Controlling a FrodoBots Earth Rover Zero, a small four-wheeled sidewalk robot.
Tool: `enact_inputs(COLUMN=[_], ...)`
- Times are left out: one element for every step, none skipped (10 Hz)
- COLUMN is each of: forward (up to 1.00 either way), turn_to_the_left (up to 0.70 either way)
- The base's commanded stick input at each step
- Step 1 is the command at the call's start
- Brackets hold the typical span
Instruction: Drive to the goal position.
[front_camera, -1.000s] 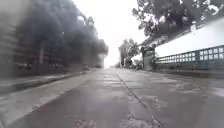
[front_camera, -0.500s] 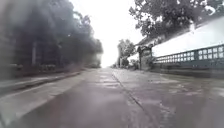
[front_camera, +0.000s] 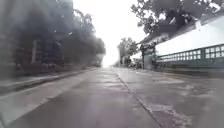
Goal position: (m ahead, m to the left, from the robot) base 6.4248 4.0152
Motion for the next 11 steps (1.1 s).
enact_inputs(forward=[0.7, 0.7, 0.7, 0.7, 0.7, 0.7, 0.7, 0.7, 0.7, 0.7, 0.7], turn_to_the_left=[0.0, 0.0, 0.0, 0.0, 0.0, 0.0, 0.0, 0.0, 0.0, 0.0, 0.0])
